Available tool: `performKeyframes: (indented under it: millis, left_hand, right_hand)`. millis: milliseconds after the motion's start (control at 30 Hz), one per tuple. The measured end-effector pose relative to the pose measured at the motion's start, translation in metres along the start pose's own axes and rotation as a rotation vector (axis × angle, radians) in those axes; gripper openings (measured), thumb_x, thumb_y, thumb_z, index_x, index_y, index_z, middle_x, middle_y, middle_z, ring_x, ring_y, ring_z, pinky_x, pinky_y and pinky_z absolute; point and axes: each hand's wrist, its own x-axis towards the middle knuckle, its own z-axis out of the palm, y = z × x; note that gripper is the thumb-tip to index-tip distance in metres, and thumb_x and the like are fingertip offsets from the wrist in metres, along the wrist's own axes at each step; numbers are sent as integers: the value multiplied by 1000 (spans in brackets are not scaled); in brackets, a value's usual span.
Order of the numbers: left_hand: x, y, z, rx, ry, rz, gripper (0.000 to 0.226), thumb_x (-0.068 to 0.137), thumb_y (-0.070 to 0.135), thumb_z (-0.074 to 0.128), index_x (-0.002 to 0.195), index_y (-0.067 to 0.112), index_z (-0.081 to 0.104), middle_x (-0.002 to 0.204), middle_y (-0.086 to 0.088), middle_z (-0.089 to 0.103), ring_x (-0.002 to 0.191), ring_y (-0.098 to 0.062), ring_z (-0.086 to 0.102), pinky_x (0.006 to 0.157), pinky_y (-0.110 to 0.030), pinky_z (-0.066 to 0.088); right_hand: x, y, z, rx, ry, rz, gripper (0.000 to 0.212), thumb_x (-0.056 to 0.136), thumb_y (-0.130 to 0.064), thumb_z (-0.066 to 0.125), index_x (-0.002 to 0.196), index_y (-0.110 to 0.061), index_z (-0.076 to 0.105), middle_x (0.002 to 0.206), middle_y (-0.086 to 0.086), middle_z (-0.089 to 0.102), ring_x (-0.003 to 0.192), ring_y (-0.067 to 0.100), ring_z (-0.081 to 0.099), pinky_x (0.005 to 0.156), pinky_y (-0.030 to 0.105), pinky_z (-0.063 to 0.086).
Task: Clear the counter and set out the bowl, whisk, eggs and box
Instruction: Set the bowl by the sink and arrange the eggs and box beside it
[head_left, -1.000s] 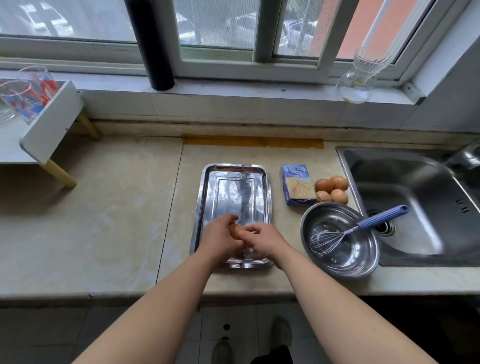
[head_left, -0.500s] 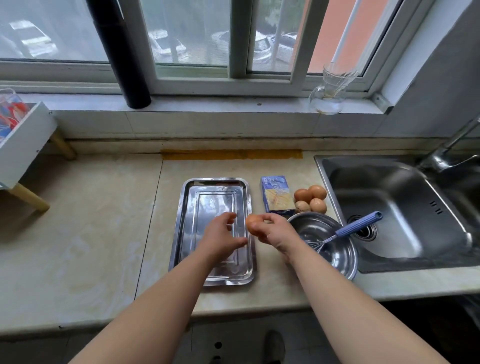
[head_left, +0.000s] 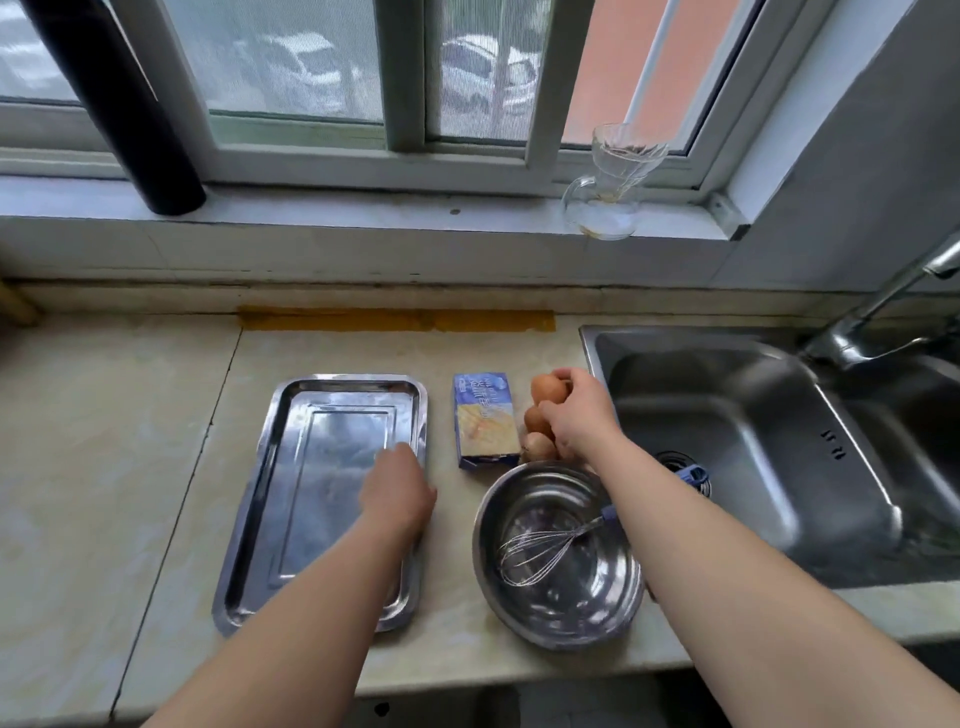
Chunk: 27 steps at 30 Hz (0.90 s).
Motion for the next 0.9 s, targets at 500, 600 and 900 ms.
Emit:
performKeyframes:
  millis: [500,600,900]
  left_hand:
    - [30,9,0,129,63,-111,29,88,4,43,116,8,49,121,-13,50,110,-35,57,87,-40,47]
    - [31,5,-4,176,63,-134,31,87,5,43,118,10,48,122,-12,50,112,-34,56,86,-40,47]
    - [28,-5,-11,186,71,-199,32,87,8,42,117,16,47,122,-12,51,114,-33,53,85,-41,47]
  right_hand:
    - [74,4,18,-301,-116,-56,43,89,-16,57,129,-26,47,122,7,55,97,24,50,77,31,41]
    - [77,5,20,-320,-137,-64,38,89,-17,56,125,-25,49,117,7,57,105,27,52,81,34,45]
    - [76,4,24,-389,-190,-68,36,89,-19,55,124,-23,49,116,6,59,107,30,53,90,42,51]
